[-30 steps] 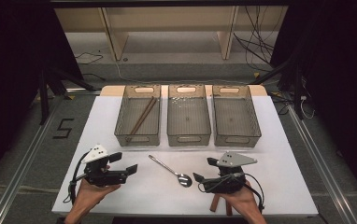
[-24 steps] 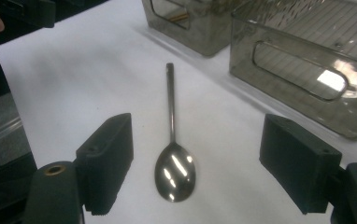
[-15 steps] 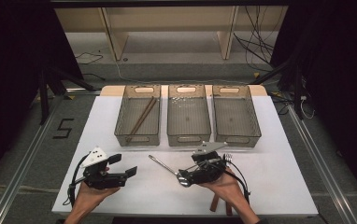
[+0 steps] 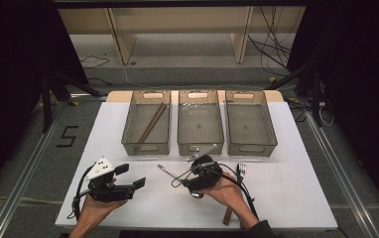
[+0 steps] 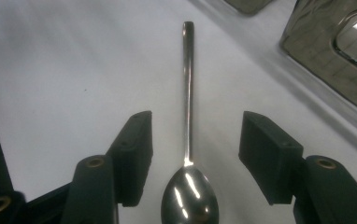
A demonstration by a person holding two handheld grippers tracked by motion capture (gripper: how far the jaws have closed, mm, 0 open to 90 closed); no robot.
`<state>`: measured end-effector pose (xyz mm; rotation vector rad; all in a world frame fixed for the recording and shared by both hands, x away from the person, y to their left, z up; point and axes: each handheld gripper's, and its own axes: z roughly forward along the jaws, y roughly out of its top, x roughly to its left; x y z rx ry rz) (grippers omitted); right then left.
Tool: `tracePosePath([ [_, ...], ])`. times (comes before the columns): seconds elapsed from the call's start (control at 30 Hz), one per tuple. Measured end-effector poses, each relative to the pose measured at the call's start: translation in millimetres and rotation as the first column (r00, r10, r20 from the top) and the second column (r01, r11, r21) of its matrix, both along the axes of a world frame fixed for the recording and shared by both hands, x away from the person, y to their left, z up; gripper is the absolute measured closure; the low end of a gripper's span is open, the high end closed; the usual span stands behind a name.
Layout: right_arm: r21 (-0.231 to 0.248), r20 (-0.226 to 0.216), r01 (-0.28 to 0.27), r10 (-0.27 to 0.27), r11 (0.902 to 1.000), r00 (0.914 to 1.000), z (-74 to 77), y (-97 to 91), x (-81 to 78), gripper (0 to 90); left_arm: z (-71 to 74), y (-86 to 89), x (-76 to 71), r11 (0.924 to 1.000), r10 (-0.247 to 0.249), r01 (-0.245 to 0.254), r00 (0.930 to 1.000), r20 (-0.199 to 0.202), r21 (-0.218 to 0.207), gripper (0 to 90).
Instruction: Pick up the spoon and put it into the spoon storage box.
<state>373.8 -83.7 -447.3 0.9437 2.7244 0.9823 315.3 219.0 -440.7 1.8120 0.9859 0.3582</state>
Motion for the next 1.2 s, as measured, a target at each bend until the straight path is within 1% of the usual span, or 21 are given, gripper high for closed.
tracePosePath([
  [0.07, -0.015, -0.015, -0.001, 0.0, 0.9999, 0.9999, -2.3, 2.7, 2.0, 46.4, -0.1, 0.8, 0.1, 1.0, 0.0, 0.0, 1.0, -0.001, -0.005, 17.5],
  [0.17, -0.033, -0.026, -0.01, 0.009, 0.9994, 0.9996, -6.0, 7.0, 4.9, 49.2, -0.1, 1.0, 0.1, 1.0, 0.0, 0.0, 1.0, 0.002, -0.008, 17.4],
  [0.2, -0.04, -0.023, -0.017, 0.016, 0.999, 0.9996, -7.3, 8.4, 6.0, 50.3, -0.1, 0.9, 0.0, 0.9999, 0.003, -0.003, 1.0, 0.003, -0.011, 17.4],
  [0.4, -0.08, -0.04, -0.037, 0.034, 0.9961, 0.9986, -12.4, 18.4, 9.5, 55.1, -0.3, 1.7, 0.2, 1.0, 0.0, 0.0, 1.0, 0.002, -0.005, 17.2],
  [0.43, -0.086, -0.042, -0.041, 0.037, 0.9955, 0.9984, -12.7, 19.7, 9.4, 55.8, -0.4, 1.6, 0.2, 0.9999, 0.004, -0.004, 1.0, 0.003, -0.01, 17.2],
  [0.5, -0.097, -0.04, -0.039, 0.036, 0.9945, 0.9986, -14.1, 21.8, 10.1, 58.0, -0.6, 2.1, 0.3, 0.9999, 0.005, -0.005, 1.0, 0.003, -0.009, 17.2],
  [0.6, -0.11, -0.055, -0.033, 0.027, 0.9934, 0.9981, -16.8, 23.8, 11.5, 60.6, -0.6, 2.4, 0.2, 0.9999, 0.005, -0.005, 1.0, 0.003, -0.009, 17.2],
  [0.8, -0.141, -0.064, -0.049, 0.04, 0.9888, 0.9971, -21.8, 28.0, 12.4, 64.8, -0.7, 2.6, 0.4, 0.9999, 0.006, -0.006, 1.0, 0.006, -0.011, 17.2],
  [1.0, -0.174, -0.055, -0.052, 0.043, 0.9834, 0.9976, -23.5, 31.3, 12.1, 68.4, -0.9, 2.8, 0.5, 0.9999, 0.006, -0.006, 1.0, 0.007, -0.012, 17.2],
  [1.17, -0.215, -0.04, -0.059, 0.052, 0.9749, 0.9979, -22.5, 33.4, 12.3, 72.6, -0.8, 2.7, 0.5, 0.9999, 0.006, -0.005, 1.0, 0.007, -0.012, 17.2],
  [1.2, -0.217, -0.041, -0.058, 0.05, 0.9744, 0.9979, -22.4, 33.7, 12.7, 73.7, -0.8, 2.7, 0.4, 0.9999, 0.006, -0.006, 1.0, 0.007, -0.012, 17.2],
])
